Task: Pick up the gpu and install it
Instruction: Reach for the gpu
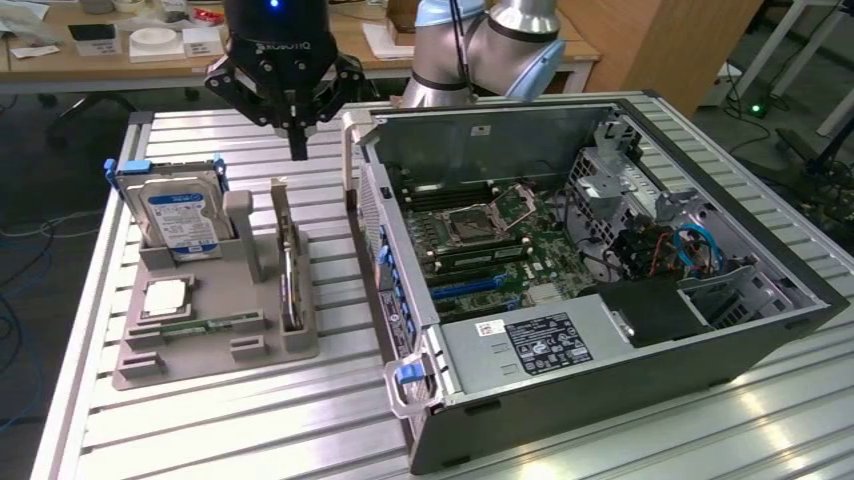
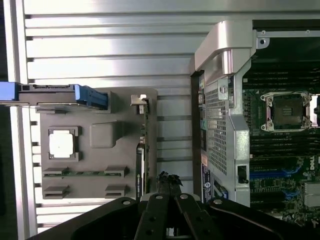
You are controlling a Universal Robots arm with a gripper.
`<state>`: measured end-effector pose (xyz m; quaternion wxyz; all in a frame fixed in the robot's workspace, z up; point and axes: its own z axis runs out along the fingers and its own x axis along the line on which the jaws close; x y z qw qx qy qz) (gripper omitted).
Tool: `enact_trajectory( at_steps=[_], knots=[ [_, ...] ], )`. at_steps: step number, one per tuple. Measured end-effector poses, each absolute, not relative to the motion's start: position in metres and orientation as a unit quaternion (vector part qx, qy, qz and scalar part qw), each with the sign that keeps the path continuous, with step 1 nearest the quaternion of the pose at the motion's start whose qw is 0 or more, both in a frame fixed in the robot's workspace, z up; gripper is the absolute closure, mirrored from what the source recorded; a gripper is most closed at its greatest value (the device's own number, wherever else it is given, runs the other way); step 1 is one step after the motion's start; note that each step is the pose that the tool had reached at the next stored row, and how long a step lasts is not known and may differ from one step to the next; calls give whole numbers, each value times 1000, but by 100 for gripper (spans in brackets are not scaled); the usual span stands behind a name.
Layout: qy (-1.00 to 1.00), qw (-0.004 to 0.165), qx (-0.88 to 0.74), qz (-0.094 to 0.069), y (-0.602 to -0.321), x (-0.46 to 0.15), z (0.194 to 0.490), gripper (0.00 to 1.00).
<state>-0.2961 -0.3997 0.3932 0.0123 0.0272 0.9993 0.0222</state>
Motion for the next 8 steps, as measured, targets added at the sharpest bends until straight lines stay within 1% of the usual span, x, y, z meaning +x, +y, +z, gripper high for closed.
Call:
enact_trajectory(
  at_steps=[8],
  knots=[
    [999,12,27,22,-400,-308,393,89]
  ],
)
